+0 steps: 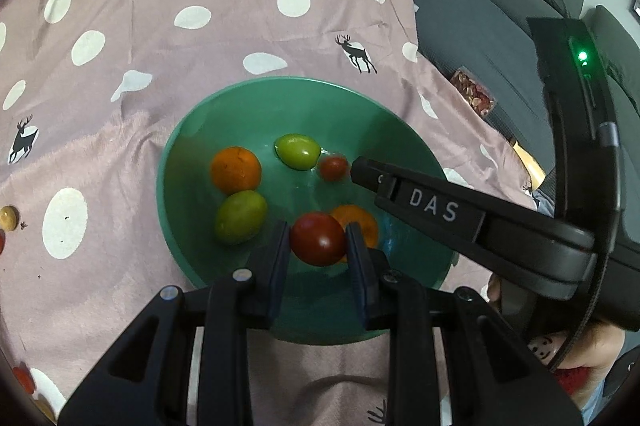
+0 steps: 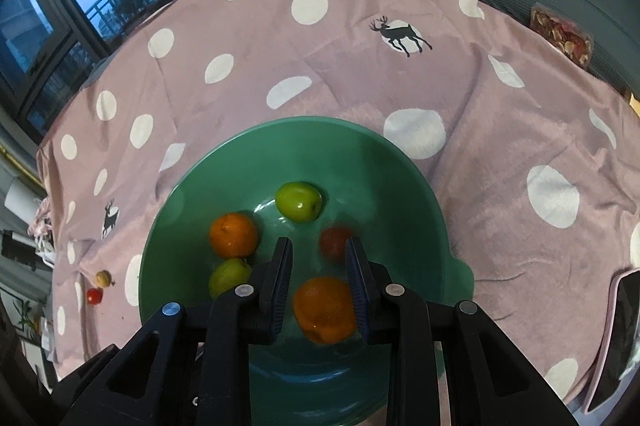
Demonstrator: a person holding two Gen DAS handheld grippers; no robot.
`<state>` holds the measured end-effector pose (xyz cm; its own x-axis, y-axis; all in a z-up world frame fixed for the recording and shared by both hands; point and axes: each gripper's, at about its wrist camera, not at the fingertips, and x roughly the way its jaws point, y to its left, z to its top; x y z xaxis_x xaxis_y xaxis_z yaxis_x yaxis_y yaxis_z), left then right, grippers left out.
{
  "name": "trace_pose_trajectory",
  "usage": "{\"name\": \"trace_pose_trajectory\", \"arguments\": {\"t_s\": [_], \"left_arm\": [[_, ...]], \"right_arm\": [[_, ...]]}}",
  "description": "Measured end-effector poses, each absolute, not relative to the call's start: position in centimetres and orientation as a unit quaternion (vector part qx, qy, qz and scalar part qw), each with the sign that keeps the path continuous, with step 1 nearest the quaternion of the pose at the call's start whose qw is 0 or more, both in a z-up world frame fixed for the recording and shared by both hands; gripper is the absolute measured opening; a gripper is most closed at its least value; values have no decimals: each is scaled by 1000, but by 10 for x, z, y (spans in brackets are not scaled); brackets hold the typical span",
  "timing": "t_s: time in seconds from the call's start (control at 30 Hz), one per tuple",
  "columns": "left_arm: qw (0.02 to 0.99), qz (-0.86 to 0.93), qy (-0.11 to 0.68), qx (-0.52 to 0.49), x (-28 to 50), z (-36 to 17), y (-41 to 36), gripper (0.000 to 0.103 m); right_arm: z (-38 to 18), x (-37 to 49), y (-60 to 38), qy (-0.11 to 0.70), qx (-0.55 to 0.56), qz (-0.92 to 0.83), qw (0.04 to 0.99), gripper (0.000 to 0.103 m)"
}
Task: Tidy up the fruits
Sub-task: 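Lower both cherry tomatoes into the green bowl and open both grippers, then move both grippers back to the remaining cherry tomatoes on the cloth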
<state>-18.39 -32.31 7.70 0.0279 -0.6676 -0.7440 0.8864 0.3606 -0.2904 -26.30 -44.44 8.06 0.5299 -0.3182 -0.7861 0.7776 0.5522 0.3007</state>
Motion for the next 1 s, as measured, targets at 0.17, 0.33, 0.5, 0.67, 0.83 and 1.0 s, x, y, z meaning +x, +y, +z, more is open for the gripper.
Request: {"name": "trace_pose_trajectory", "arguments": {"t_s": [0.17, 0.33, 0.5, 0.67, 0.83, 1.0], "left_arm": [[704, -549, 431, 129, -183, 75, -324, 28], [700, -547, 440, 131, -182, 70, -326, 28], [703, -545, 439, 128, -182, 72, -324, 35], [710, -548, 428, 109, -180, 84, -309, 54], [731, -536, 414, 84, -170, 102, -278, 65], [769, -499, 393, 68, -150, 119, -230, 72]], "right_arm": [[79, -263, -444, 348, 328, -339, 810, 30], [79, -262, -444, 351, 327, -342, 808, 30], [80, -263, -445, 350, 328, -347, 806, 30], [84, -265, -442, 339, 328, -347, 810, 30], [92, -263, -438, 329, 317, -350, 818, 30], [99, -258, -431, 324, 305, -347, 826, 35]]}}
